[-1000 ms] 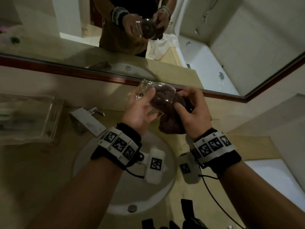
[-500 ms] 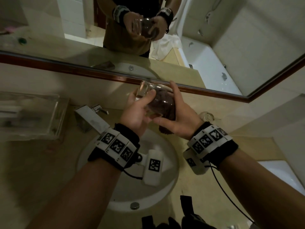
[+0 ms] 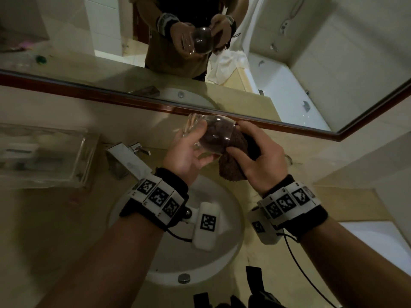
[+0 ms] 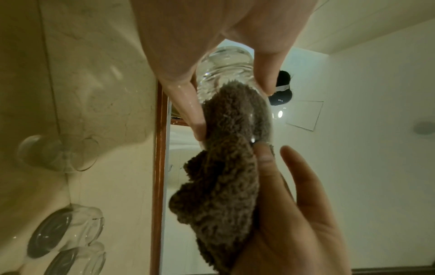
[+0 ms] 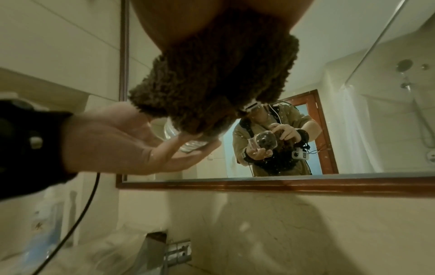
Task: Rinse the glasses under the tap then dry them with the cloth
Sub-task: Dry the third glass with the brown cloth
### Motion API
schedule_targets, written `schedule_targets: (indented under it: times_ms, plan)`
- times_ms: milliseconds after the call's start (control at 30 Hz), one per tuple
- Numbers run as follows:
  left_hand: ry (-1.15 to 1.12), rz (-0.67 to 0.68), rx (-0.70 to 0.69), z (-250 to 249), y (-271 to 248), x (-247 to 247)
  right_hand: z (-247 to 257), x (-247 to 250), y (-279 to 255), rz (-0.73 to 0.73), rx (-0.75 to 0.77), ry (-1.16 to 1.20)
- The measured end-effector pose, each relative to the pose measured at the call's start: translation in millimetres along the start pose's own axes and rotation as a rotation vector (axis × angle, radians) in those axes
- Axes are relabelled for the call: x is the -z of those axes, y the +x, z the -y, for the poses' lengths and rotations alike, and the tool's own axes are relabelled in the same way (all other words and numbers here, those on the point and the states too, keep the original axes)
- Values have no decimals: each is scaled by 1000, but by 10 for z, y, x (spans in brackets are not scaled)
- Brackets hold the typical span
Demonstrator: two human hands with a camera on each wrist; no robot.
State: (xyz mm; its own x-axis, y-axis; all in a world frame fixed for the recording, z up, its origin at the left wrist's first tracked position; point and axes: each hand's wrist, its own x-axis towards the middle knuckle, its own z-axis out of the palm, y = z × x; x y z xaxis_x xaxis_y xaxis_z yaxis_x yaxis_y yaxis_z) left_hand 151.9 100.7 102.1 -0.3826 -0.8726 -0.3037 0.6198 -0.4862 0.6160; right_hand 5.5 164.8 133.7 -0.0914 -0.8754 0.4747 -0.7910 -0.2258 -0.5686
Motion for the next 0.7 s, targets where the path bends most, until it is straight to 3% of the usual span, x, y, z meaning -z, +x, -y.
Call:
schedule_targets:
  times_ms: [167,233,400,600,700]
  plan:
    - [4,7,1,-21,-28,-31,103,74,3,374,-10,-167]
    - [37,18,4,-18,-42,-57,122,67,26,430,-38,-154]
    - [62,66,-17,-23,-35,-116,70,30,141,371,-162,-22]
    - [55,137,-65,-19,-17,-90,-3,-79,211,278,-336,351]
    - [6,175,-49,-11,-9,-49,16,-56,229,300,-322,313]
